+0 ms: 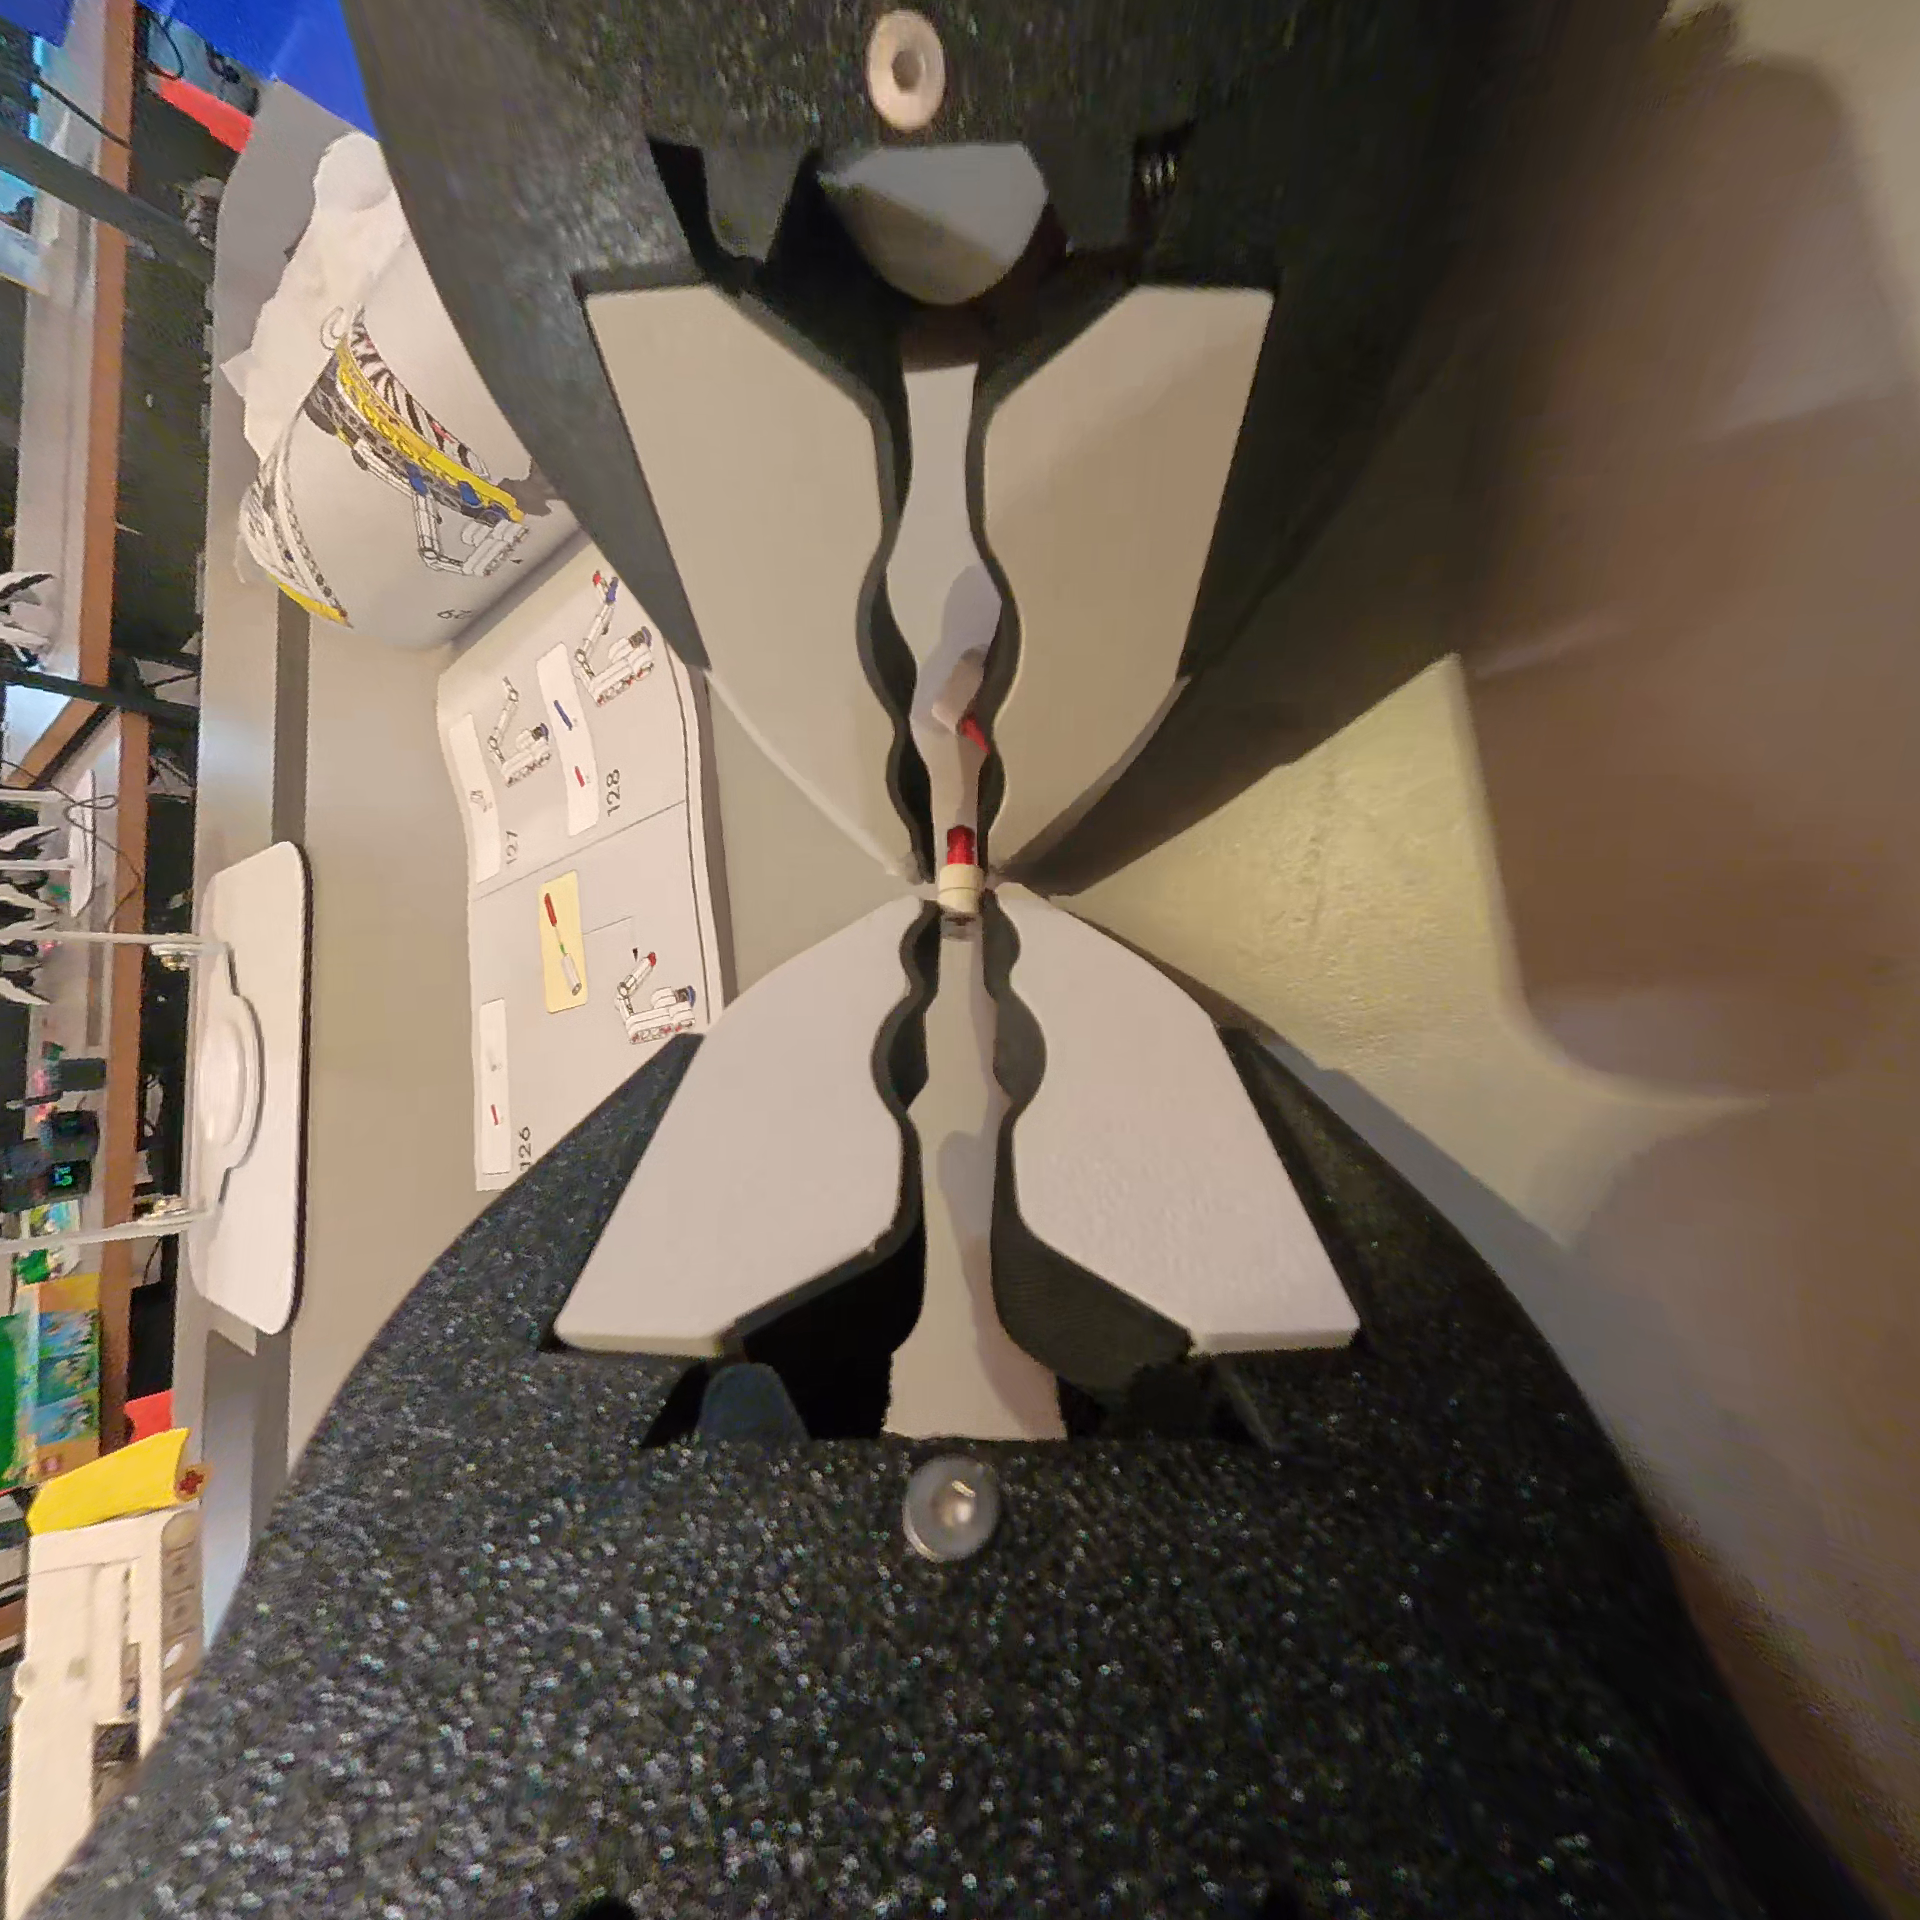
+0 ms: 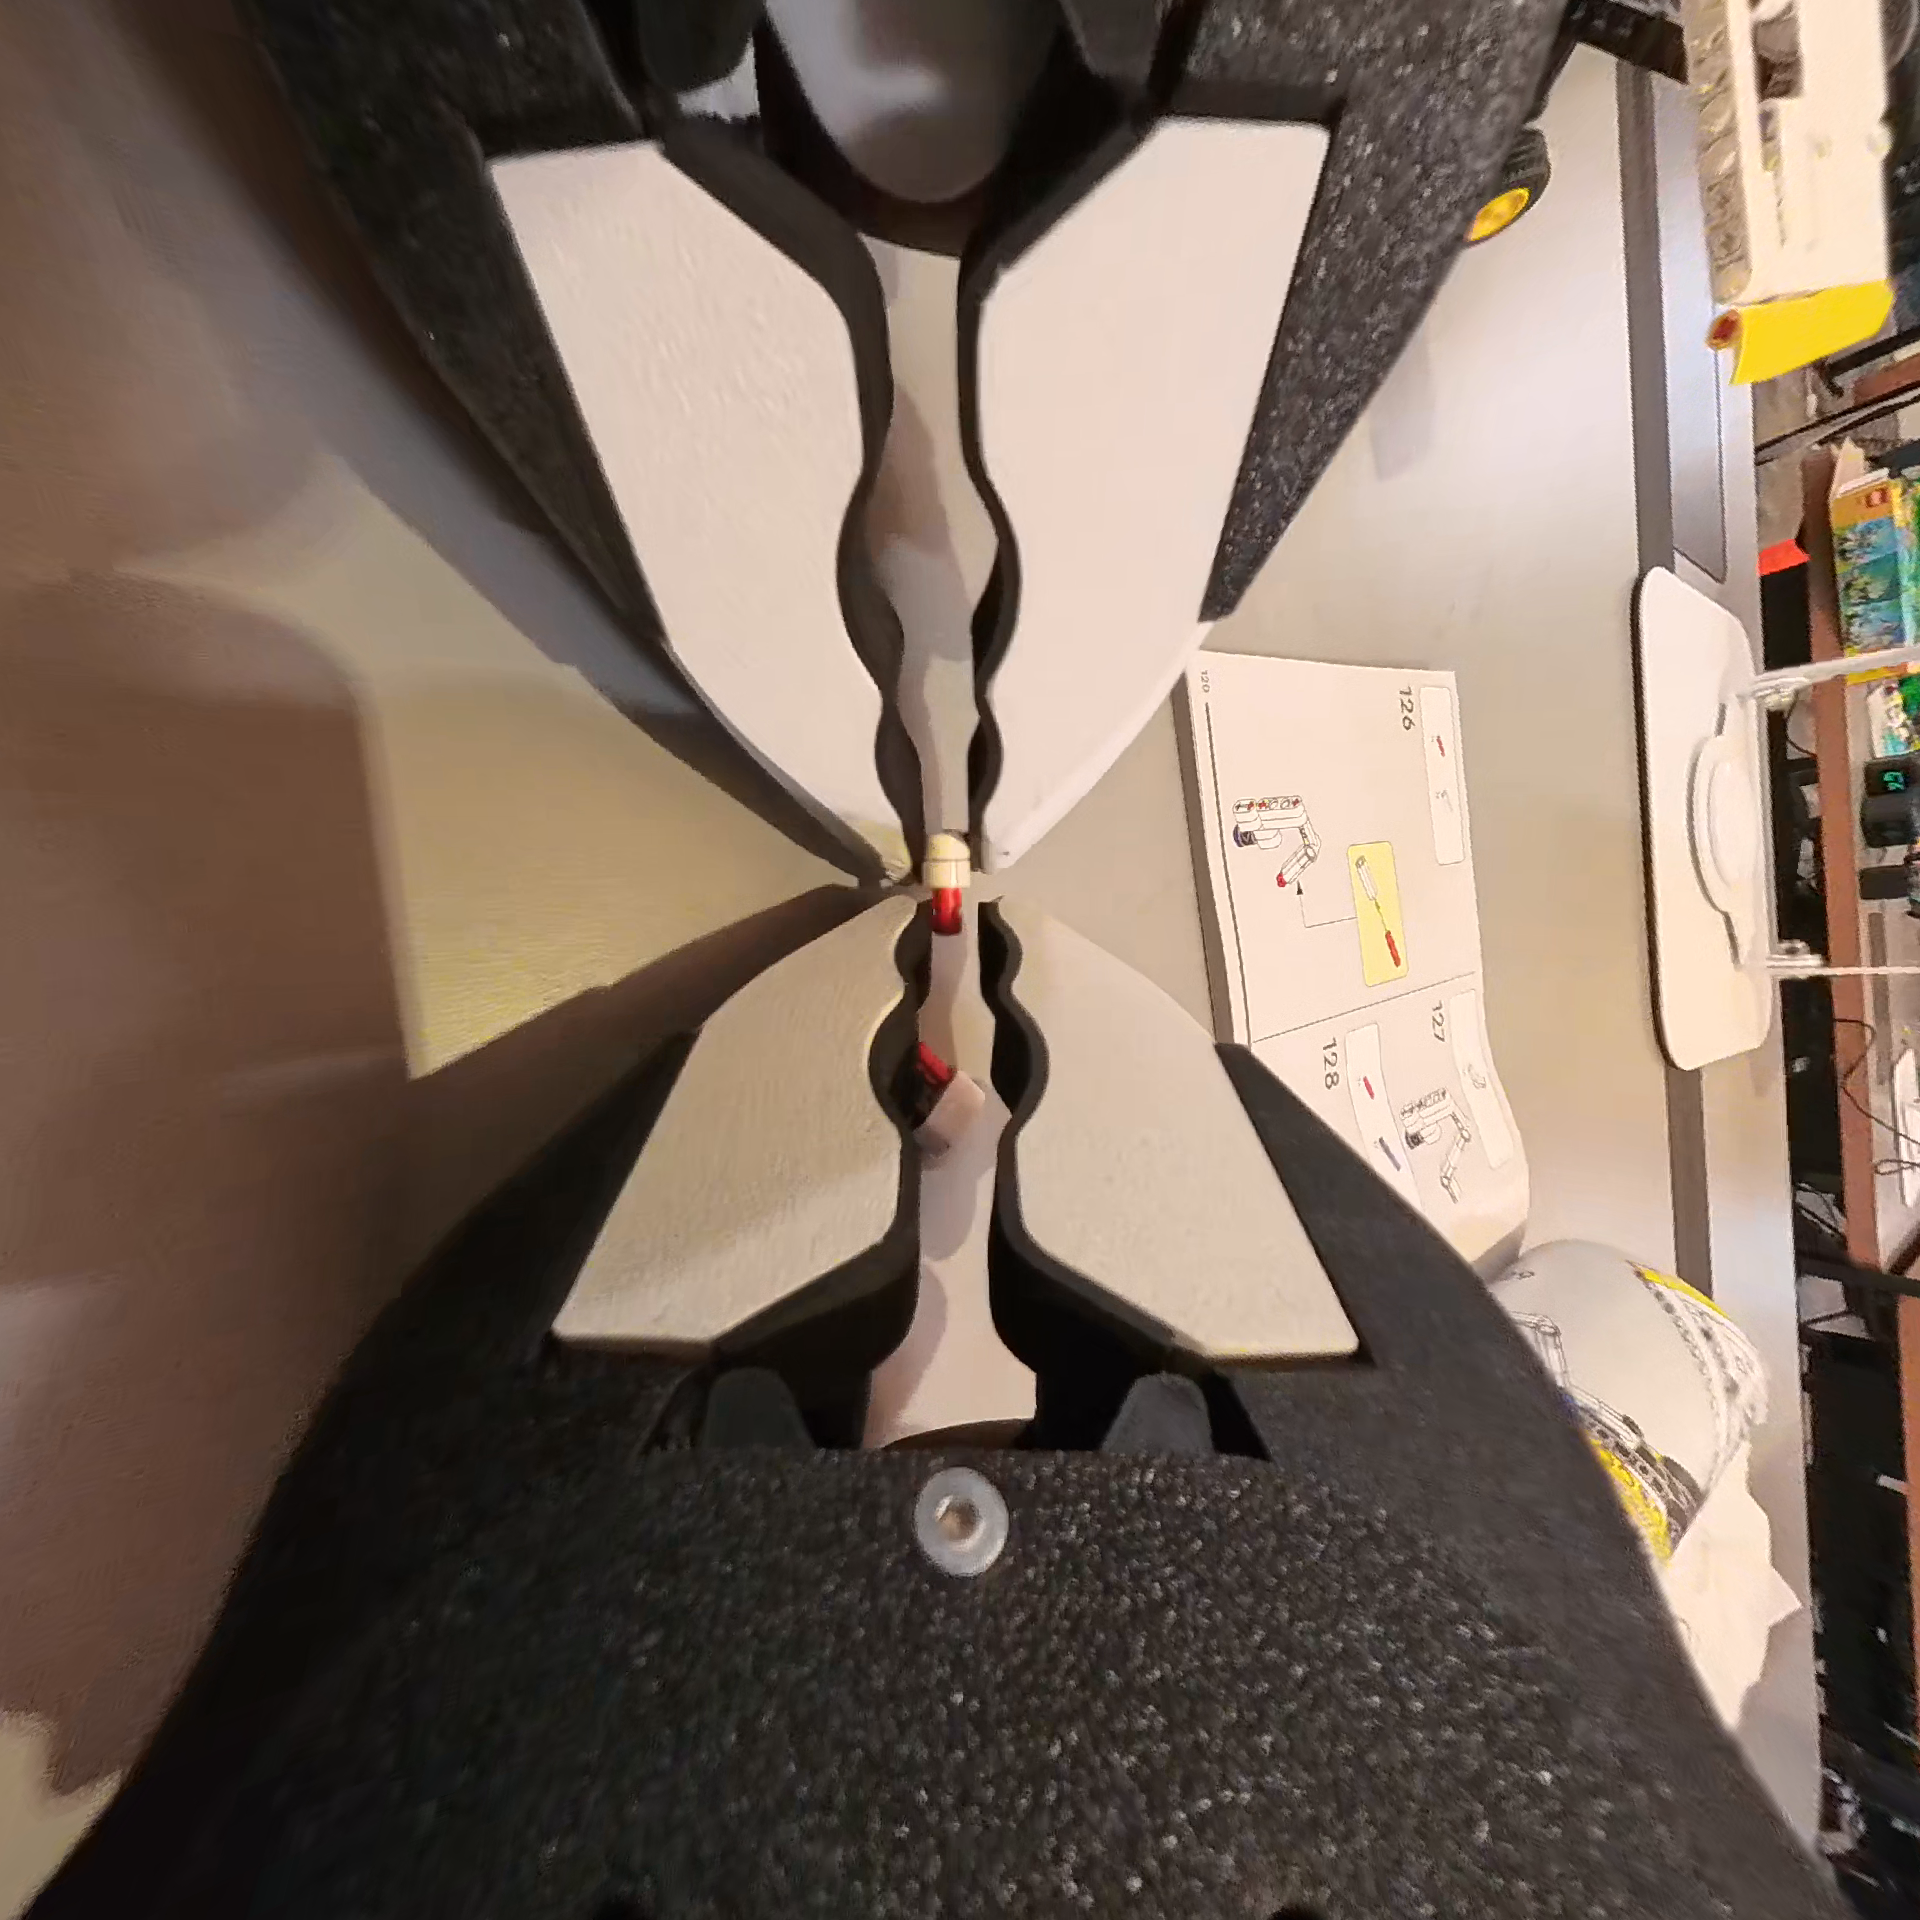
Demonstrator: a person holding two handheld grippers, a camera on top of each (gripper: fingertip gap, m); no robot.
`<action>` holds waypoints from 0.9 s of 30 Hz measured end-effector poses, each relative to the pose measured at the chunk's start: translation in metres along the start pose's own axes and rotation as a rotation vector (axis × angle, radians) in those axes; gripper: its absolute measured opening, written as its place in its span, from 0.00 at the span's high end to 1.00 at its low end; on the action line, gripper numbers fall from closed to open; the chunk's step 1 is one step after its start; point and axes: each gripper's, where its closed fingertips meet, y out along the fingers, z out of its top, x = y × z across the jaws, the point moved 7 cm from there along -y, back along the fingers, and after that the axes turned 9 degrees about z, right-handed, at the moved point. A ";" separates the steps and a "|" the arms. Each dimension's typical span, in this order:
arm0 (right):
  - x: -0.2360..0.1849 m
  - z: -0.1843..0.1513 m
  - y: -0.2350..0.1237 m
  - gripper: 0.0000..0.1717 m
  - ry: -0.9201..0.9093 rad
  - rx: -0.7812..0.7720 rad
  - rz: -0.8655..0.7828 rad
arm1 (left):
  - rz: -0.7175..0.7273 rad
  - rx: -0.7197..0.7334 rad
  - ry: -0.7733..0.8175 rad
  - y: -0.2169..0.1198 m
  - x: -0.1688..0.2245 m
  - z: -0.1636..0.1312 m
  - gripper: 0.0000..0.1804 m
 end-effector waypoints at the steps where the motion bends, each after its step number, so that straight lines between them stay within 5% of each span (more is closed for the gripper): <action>1: -0.001 0.000 0.001 0.95 -0.006 -0.003 -0.001 | 0.003 -0.002 0.005 0.000 0.001 0.001 0.95; 15: 0.005 -0.021 -0.006 0.99 -0.089 -0.068 -0.071 | 0.058 -0.004 0.056 -0.003 -0.007 -0.015 0.95; 27: 0.015 -0.021 -0.018 0.98 0.010 0.048 -0.068 | -0.003 0.237 -0.294 -0.007 -0.035 -0.008 0.96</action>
